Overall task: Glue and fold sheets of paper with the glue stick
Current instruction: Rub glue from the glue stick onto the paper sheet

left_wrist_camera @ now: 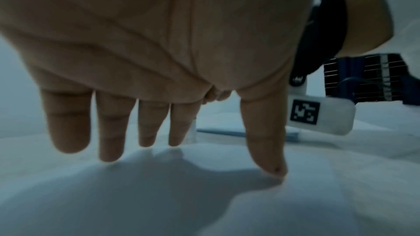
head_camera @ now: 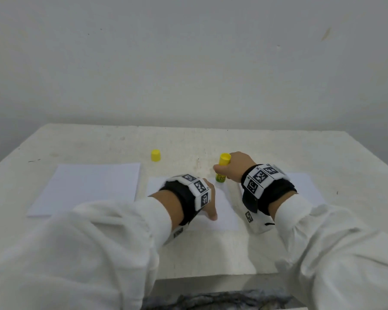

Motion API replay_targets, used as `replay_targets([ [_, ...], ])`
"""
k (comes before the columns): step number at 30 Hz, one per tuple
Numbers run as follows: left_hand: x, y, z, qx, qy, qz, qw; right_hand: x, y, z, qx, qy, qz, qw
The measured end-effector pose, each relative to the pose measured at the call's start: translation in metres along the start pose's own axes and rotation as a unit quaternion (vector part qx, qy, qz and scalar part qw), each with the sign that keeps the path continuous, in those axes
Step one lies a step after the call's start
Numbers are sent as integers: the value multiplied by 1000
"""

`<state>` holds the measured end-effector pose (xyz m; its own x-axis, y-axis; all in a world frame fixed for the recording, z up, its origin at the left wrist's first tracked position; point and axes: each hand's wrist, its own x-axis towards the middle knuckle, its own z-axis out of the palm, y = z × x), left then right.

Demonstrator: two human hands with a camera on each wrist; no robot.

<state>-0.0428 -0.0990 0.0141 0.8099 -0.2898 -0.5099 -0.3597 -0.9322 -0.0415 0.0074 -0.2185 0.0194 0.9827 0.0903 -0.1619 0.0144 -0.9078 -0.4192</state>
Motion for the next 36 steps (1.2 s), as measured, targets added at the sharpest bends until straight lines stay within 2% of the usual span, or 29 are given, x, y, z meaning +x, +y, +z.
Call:
replay_targets([
  [4,10,5,0,2,-13,-32,999,-7,4,-3,-5,-13,-22,1000],
  [11,13,1,2,9,12,-20,1000,-60,15,-4,-23,-57,-91,994],
  [16,13,1,2,15,11,-24,1000,-89,23,-8,-3,-84,-80,993],
  [18,11,1,2,13,3,-30,999,-92,25,-17,60,-96,-57,992],
  [19,10,0,2,16,-1,-34,999,-90,28,-24,132,-94,-39,986],
  [21,7,-4,2,17,-14,-40,999,-82,35,-39,285,-73,1,956],
  [22,7,-6,2,16,-19,-41,999,-75,39,-44,323,-59,15,944],
  [25,7,-12,1,6,-23,-29,999,-46,42,-47,282,-37,47,958],
  [28,10,-18,3,-39,4,-15,999,-19,34,-44,239,-11,85,967],
  [32,13,-27,6,-97,34,-14,995,13,31,-44,226,42,70,971],
  [36,11,-32,4,-72,33,-5,997,37,29,-39,71,31,135,988],
])
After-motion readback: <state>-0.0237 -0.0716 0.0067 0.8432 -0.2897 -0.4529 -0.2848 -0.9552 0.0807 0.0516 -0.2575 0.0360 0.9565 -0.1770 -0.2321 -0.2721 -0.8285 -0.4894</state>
